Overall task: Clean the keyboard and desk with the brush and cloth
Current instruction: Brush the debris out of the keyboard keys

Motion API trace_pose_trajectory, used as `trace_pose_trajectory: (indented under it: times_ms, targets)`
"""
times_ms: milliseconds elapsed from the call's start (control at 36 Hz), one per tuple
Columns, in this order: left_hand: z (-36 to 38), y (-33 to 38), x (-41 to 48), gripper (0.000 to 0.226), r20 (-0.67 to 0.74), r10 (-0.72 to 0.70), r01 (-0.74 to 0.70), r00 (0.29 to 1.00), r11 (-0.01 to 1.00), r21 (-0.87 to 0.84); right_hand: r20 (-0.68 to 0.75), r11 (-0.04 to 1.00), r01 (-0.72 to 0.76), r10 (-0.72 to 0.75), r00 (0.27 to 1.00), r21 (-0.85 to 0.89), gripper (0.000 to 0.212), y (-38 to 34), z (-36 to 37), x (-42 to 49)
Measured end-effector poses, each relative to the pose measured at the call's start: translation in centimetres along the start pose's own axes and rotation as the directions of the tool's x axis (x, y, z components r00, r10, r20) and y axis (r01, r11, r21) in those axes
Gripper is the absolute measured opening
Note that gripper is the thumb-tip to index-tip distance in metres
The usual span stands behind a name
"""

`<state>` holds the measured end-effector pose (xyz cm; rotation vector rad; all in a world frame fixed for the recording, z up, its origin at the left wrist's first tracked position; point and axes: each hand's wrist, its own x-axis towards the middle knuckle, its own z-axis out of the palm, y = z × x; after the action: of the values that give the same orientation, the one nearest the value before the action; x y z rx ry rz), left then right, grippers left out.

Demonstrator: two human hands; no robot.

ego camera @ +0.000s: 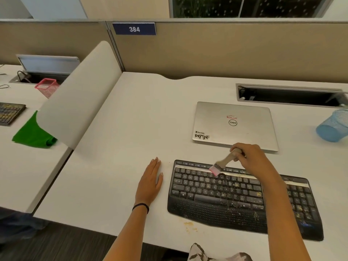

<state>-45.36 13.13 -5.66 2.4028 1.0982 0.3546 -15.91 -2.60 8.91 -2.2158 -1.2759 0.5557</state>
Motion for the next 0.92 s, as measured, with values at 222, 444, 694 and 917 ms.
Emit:
trace_pose_trajectory:
  times_ms: [222,444,694,917]
  targets:
    - [0.0,0.0,0.0,0.066,0.000,-0.001,0.001,1.000,1.000,-0.002,-0.181,0.993,-0.017,0.038,0.983,0.113,0.016,0.3,-1.1,-0.3]
    - [0.0,0.0,0.0,0.065,-0.007,0.000,0.000,1.000,1.000,-0.003,-0.054,0.999,-0.038,0.037,0.998,-0.010,0.017,0.4,-0.7,-0.2]
    - [0.0,0.1,-0.1,0.065,-0.011,-0.001,0.001,1.000,1.000,-0.009,-0.079,0.999,0.020,-0.017,0.997,0.041,0.014,-0.1,-1.9,-0.6]
    - [0.0,0.1,-0.1,0.066,-0.017,0.000,-0.001,1.000,1.000,-0.009,0.029,0.987,-0.004,0.009,1.000,-0.160,0.016,-0.4,-2.2,-0.7]
